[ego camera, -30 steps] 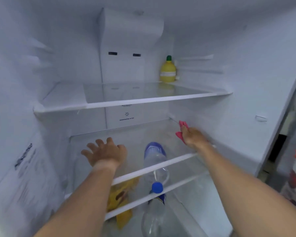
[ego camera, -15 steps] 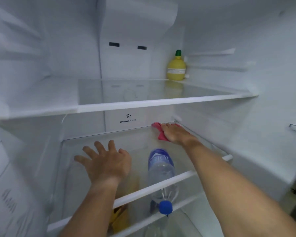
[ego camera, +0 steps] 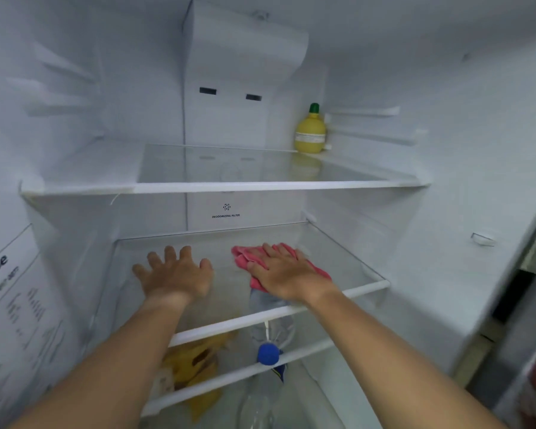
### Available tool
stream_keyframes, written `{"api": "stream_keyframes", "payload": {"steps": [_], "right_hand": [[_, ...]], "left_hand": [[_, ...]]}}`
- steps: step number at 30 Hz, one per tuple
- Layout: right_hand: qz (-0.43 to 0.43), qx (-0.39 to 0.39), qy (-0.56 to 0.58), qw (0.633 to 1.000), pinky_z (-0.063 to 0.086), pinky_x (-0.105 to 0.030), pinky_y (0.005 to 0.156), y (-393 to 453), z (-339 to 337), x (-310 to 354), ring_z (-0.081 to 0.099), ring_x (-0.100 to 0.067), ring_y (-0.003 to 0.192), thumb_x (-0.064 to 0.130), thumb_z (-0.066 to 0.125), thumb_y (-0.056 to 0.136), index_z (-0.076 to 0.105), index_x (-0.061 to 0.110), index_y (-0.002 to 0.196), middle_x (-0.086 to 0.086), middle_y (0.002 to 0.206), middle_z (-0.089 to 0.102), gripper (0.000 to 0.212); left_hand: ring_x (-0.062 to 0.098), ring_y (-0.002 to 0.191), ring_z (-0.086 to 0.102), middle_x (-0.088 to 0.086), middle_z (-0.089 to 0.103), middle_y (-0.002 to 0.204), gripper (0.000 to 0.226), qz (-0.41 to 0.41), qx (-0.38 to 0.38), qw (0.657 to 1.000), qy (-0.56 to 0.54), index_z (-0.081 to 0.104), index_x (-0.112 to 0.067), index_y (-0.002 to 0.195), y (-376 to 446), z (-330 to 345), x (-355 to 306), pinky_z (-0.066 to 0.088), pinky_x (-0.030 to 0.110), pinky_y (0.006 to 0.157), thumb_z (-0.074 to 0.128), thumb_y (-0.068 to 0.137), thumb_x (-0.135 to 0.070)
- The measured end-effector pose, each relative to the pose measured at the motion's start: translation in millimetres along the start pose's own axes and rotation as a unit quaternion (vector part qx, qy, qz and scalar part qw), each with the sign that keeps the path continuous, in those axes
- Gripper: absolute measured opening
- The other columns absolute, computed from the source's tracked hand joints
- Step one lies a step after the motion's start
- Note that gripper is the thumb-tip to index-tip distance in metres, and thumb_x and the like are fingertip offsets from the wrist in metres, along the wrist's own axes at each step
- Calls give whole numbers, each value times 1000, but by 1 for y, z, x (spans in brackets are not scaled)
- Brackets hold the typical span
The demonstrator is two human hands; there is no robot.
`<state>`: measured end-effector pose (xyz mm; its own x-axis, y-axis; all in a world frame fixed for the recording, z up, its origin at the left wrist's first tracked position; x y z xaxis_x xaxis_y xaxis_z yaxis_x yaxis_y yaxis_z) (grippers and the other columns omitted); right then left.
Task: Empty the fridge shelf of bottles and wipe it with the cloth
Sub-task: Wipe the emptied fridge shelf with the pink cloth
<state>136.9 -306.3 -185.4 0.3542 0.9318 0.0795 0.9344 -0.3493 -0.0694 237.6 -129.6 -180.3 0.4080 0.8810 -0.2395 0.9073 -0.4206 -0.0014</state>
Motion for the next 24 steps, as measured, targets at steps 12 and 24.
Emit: {"api": "stream_keyframes", "payload": {"steps": [12, 24], "right_hand": [[139, 3, -22, 990, 6, -55, 125, -4, -8, -79, 2, -29, 158, 62, 20, 98, -5, 46, 158, 3, 172, 1, 67], [-40, 13, -2, 999, -1, -51, 125, 93, -5, 65, -2, -28, 158, 61, 19, 101, 13, 36, 161, -1, 172, 0, 65]], "left_hand": [[45, 150, 8, 12, 9, 167, 63, -54, -41, 998, 14, 20, -28, 157, -13, -1, 28, 7, 56, 121, 14, 98, -52], [46, 151, 2, 12, 4, 168, 64, -62, -45, 997, 18, 11, -28, 159, -8, 3, 27, 3, 58, 121, 11, 99, -53]]}}
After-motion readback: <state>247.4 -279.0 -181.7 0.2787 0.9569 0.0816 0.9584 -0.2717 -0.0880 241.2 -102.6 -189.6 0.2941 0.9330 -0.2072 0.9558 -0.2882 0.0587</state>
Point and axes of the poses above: each hand's wrist, its own y-axis towards the middle knuckle, its own z-axis out of the palm, x = y × z, the point moved 1 cm from there along y, towards the middle knuckle
